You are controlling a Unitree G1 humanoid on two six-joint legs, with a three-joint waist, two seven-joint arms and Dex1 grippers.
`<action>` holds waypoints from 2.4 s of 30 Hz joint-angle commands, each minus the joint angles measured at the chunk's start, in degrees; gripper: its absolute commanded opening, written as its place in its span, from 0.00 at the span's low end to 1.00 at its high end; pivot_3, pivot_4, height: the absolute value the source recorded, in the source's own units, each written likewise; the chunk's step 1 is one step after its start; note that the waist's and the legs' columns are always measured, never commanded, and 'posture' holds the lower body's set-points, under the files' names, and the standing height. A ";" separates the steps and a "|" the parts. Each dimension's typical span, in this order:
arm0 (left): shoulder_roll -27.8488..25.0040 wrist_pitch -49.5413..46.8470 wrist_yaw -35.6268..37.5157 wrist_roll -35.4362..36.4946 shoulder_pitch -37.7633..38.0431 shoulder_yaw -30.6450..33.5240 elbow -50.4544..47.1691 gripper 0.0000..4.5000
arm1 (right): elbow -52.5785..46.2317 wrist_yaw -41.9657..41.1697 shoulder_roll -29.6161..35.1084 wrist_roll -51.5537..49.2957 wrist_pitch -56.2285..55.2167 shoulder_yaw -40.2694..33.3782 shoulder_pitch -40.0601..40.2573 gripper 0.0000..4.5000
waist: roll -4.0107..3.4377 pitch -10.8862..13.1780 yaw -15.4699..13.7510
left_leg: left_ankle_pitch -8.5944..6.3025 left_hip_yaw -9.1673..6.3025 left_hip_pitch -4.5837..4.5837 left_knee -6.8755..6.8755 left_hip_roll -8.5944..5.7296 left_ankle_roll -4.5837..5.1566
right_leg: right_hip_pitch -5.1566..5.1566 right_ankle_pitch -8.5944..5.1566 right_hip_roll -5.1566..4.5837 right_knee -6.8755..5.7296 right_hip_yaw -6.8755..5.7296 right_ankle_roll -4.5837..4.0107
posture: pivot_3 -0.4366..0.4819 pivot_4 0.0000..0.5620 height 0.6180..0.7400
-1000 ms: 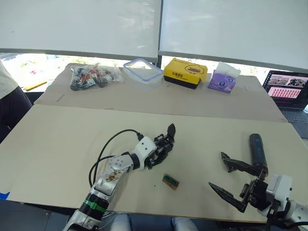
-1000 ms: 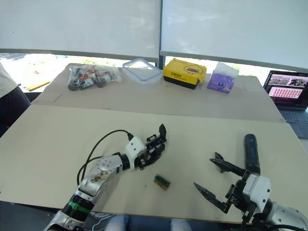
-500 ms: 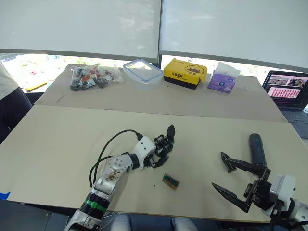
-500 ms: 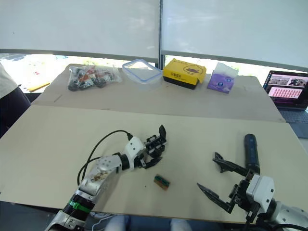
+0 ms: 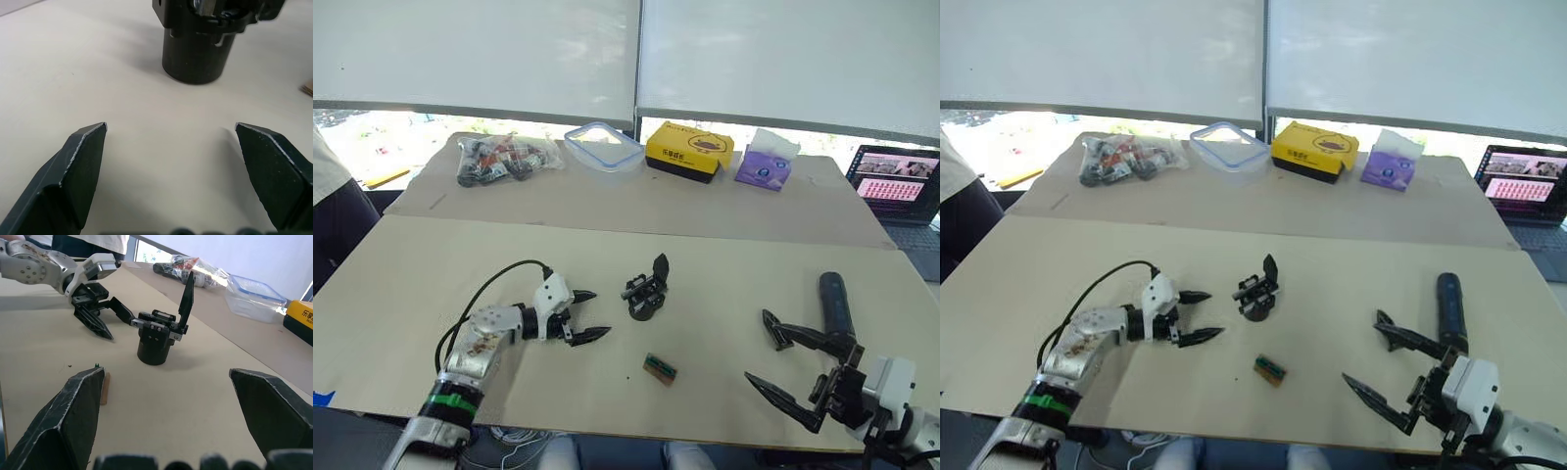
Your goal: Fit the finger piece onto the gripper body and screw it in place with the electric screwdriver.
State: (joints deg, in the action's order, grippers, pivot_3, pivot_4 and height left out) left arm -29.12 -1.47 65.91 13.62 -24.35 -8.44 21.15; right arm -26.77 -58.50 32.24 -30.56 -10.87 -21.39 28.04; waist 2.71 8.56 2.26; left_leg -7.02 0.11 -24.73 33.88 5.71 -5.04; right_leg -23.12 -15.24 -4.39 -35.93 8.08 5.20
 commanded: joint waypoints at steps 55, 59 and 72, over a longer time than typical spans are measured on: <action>16.55 -12.80 -19.95 -6.79 4.56 -3.18 -16.70 0.99 | -3.03 -0.17 2.16 -1.99 1.66 0.49 0.86 1.00 | -0.02 0.04 -1.39 | 0.03 -0.12 -0.40 0.10 -0.05 0.05 | 0.01 -0.02 0.04 -0.11 0.00 0.13 | 0.48 0.27 1.00; 14.06 -11.97 -16.93 -5.78 3.09 -2.80 -14.82 0.99 | -3.31 0.02 1.83 -1.77 1.55 0.64 1.22 1.00 | -0.03 0.03 -1.24 | 0.03 -0.13 -0.39 0.10 -0.05 0.04 | 0.00 -0.02 0.05 -0.12 0.00 0.13 | 0.48 0.27 1.00; 10.48 3.35 0.75 -5.52 -10.98 -3.50 9.73 0.99 | -4.14 0.86 1.89 -1.77 2.11 0.60 1.62 1.00 | -0.02 0.04 -1.42 | 0.03 -0.12 -0.40 0.10 -0.05 0.05 | 0.01 -0.02 0.05 -0.11 -0.01 0.13 | 0.48 0.27 1.00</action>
State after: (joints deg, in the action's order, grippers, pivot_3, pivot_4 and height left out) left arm -19.42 -1.40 64.14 7.15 -32.97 -11.61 28.58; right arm -29.28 -58.17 34.00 -31.74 -8.82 -20.27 29.88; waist 2.69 8.59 0.85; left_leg -6.99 -0.02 -25.14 33.97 5.65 -4.99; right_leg -23.11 -15.26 -4.34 -36.04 8.07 5.33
